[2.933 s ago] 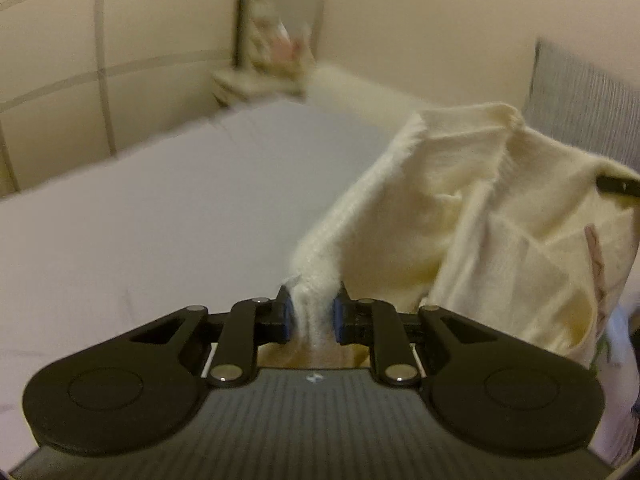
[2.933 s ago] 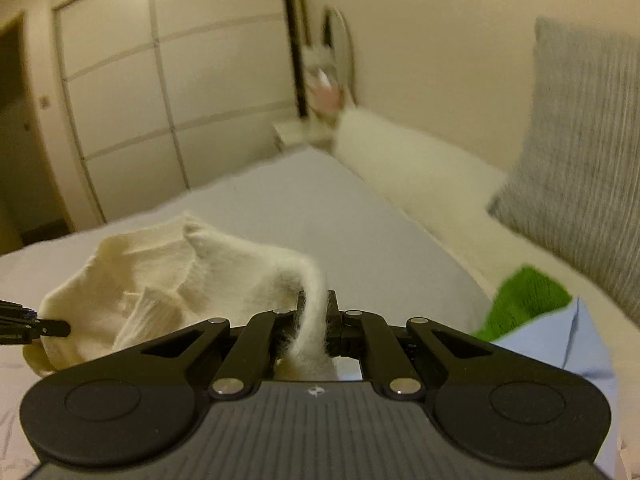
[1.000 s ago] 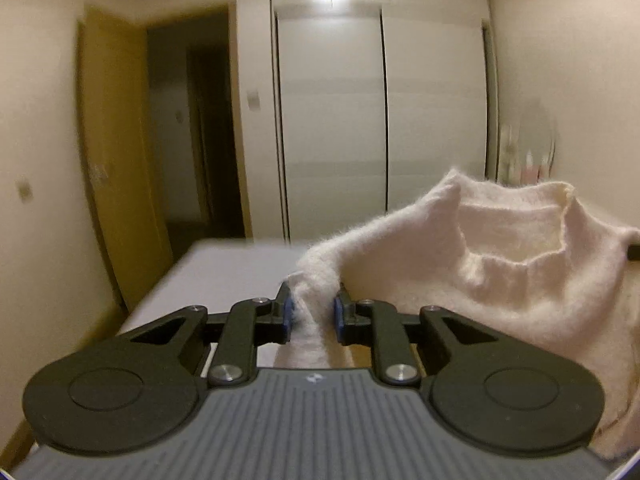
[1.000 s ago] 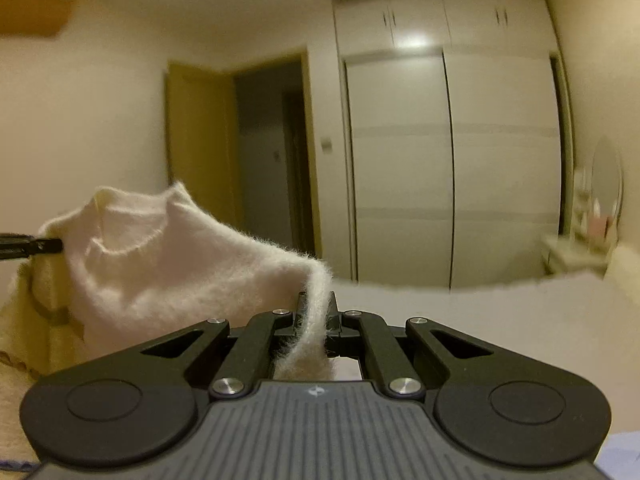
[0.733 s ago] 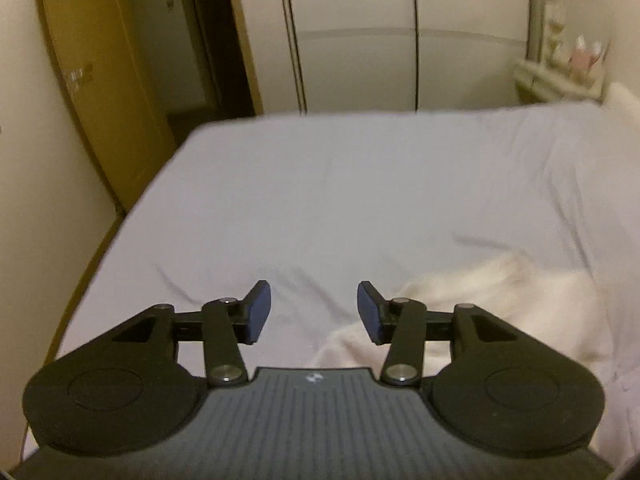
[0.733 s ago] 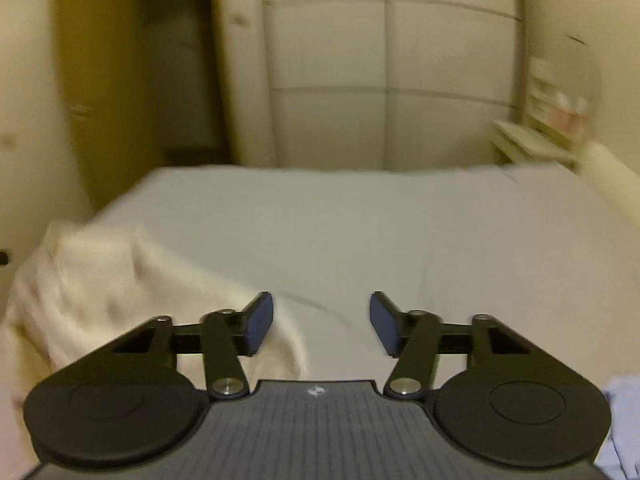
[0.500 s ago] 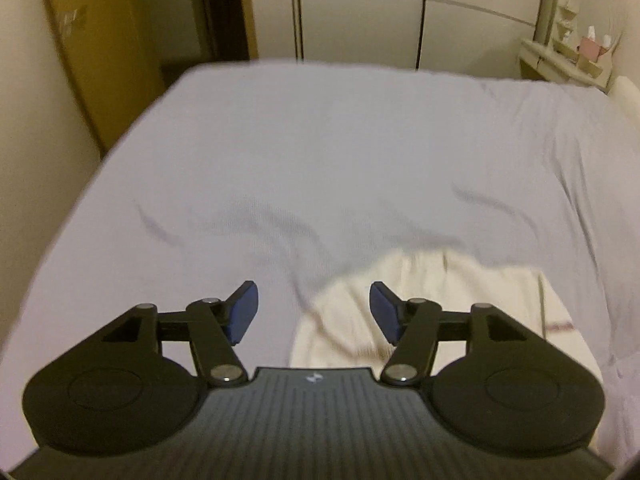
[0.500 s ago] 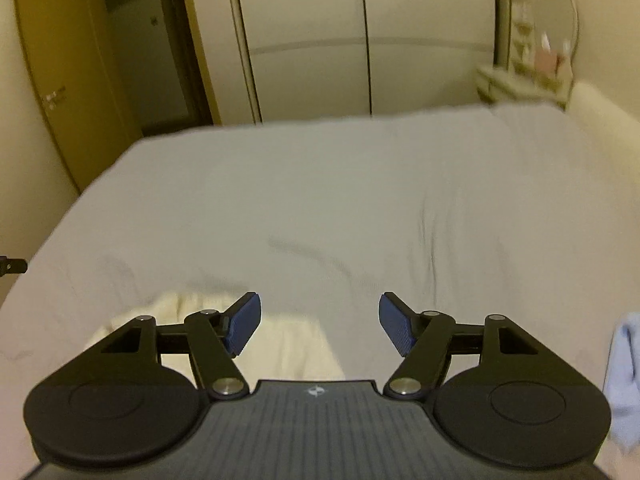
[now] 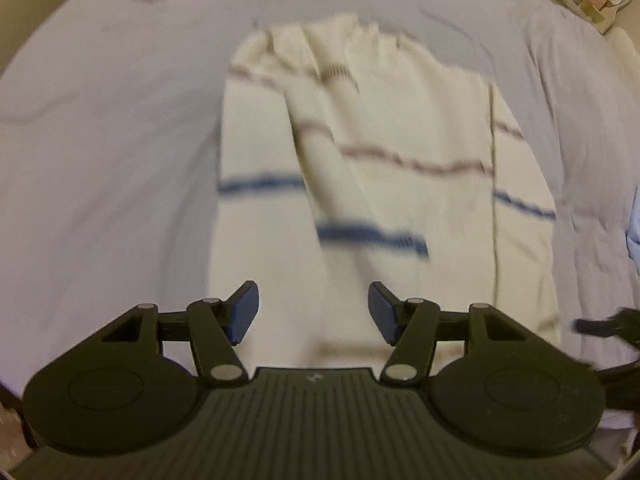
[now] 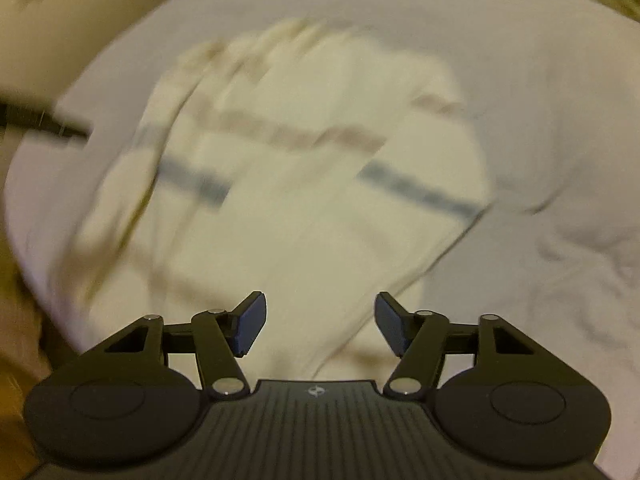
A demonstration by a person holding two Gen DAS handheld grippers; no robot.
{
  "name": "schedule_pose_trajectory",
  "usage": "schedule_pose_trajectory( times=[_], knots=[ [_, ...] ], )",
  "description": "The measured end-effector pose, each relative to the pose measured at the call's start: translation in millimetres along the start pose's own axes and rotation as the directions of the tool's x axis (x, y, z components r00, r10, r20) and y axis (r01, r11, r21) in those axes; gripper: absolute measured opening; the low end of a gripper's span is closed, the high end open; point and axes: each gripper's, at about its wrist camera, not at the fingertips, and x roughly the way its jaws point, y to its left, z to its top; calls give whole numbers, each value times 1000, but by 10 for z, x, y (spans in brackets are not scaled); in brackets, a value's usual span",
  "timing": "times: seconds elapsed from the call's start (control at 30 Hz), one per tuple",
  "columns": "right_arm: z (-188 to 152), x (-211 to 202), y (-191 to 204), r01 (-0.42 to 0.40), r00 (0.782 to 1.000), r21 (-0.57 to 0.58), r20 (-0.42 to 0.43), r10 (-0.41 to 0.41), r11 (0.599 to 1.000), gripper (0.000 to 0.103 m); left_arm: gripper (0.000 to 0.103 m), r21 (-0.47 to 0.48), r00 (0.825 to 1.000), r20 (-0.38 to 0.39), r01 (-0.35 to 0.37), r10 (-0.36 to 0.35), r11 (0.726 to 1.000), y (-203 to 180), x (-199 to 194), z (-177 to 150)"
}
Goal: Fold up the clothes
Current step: 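Lay the cream sweater flat on the bed and open both tools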
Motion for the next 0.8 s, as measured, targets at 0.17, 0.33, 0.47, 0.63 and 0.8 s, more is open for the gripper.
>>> schedule_pose_trajectory(
  times=[0.17,0.33,0.47,0.63,0.8],
  knots=[
    [-375,341,500,7,999,-252,-41,-18,968,61,56,-47,1000,-24,-4,3,999,-93,-127,-366],
    [-594,699,815,123,989,-487,-12,-148,864,60,56,-66,999,-37,-31,28,997,-148,-143,-558],
    [-653,646,790,134,990,-529,39,-134,838,17,56,-68,998,-21,-54,53,996,-174,-175,-498],
    [-478,101,277,57,989,-259,148,-18,964,1,56,-60,997,12,-81,82,995,-215,-259,-406],
    [-402,-948,-1053,-33,911,283,404,-88,958,2,56,-67,994,45,-96,100,993,-191,-390,-352]
  ],
)
